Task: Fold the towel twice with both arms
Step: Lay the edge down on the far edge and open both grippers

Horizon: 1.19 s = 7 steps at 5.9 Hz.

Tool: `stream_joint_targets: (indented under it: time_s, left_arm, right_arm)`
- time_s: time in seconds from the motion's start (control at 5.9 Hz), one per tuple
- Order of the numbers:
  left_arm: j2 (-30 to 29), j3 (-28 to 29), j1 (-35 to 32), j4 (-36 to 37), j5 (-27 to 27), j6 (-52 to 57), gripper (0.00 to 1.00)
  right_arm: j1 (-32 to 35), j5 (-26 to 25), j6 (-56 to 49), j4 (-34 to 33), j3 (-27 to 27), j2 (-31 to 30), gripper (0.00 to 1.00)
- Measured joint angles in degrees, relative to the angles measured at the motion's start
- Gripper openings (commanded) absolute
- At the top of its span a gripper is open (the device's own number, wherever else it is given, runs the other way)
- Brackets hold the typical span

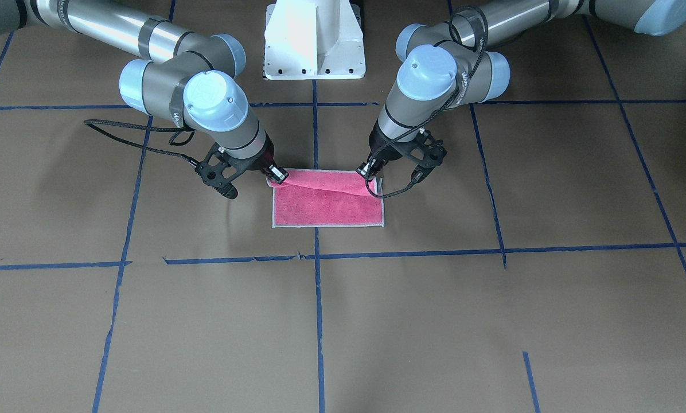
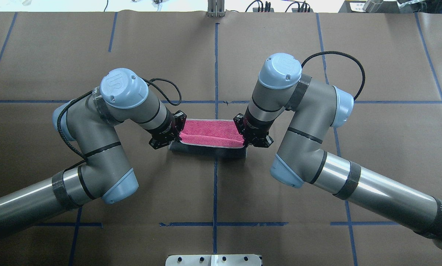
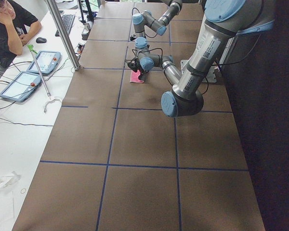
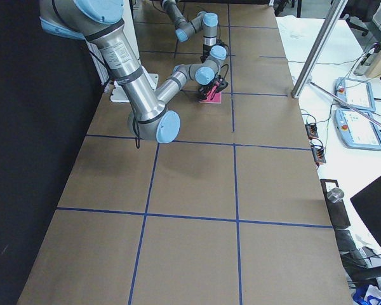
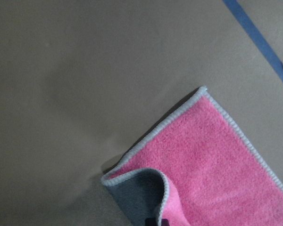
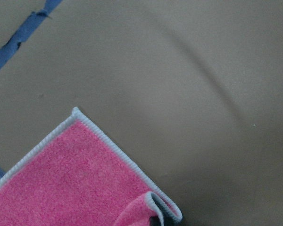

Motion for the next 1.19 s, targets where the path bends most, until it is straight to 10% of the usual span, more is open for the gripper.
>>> stream_joint_targets:
  time_s: [1.19]
  left_arm:
    - [-1.78, 3.88, -2.29, -2.41, 0.0, -4.73, 0.0]
  right_arm:
    - [1.81, 2.03, 0.09, 1.34, -6.27, 3.37, 0.03]
